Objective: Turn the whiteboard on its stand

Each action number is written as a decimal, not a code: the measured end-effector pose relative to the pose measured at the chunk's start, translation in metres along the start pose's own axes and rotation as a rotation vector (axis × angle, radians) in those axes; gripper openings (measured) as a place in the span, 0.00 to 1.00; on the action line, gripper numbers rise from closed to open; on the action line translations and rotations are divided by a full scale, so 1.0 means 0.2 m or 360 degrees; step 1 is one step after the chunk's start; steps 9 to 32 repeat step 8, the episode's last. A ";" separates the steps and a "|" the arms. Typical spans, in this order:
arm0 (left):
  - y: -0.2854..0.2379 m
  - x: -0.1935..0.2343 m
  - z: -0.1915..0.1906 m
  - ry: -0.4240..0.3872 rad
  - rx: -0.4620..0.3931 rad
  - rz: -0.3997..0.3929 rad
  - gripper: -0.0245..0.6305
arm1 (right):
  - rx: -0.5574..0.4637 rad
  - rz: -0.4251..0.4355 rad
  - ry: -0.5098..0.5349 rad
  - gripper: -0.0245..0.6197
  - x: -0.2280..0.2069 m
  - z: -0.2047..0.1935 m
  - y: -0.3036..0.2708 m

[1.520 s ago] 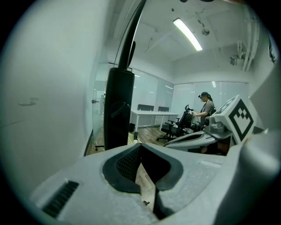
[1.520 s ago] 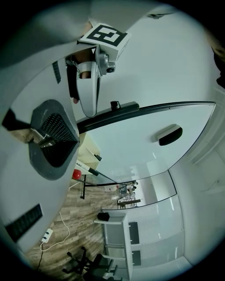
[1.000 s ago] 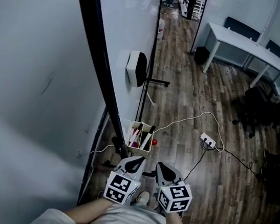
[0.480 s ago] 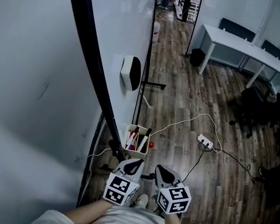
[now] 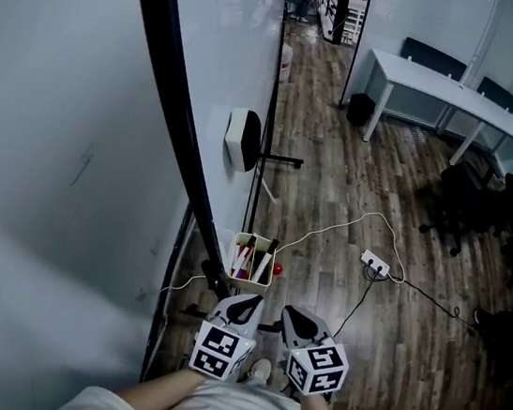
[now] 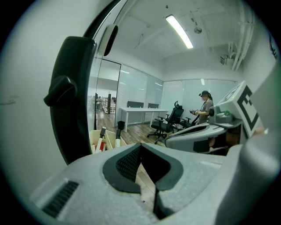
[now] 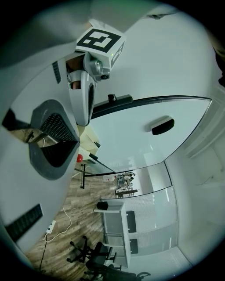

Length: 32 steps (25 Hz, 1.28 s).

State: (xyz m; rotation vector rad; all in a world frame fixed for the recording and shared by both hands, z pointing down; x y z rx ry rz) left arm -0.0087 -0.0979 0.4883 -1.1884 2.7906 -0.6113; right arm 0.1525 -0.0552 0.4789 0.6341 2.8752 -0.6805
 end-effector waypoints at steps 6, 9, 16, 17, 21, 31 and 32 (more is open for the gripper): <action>0.01 0.00 0.01 -0.0001 0.0016 -0.0011 0.05 | -0.0006 0.0000 0.0002 0.03 0.00 0.00 0.00; 0.01 -0.01 0.01 0.0006 0.0019 -0.0013 0.05 | -0.0006 -0.0001 -0.0003 0.03 0.00 0.00 0.01; 0.01 -0.01 0.01 0.0006 0.0019 -0.0013 0.05 | -0.0006 -0.0001 -0.0003 0.03 0.00 0.00 0.01; 0.01 -0.01 0.01 0.0006 0.0019 -0.0013 0.05 | -0.0006 -0.0001 -0.0003 0.03 0.00 0.00 0.01; 0.01 -0.01 0.01 0.0006 0.0019 -0.0013 0.05 | -0.0006 -0.0001 -0.0003 0.03 0.00 0.00 0.01; 0.01 -0.01 0.01 0.0006 0.0019 -0.0013 0.05 | -0.0006 -0.0001 -0.0003 0.03 0.00 0.00 0.01; 0.01 -0.01 0.01 0.0006 0.0019 -0.0013 0.05 | -0.0006 -0.0001 -0.0003 0.03 0.00 0.00 0.01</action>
Point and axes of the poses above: the fingertips, and each gripper's own axes: y backward along the fingers, x to its left, z out of its top, the point moved 10 cm from there along y, backward along the fingers, and after that the axes turned 1 degree about z, right-handed, at the moved point
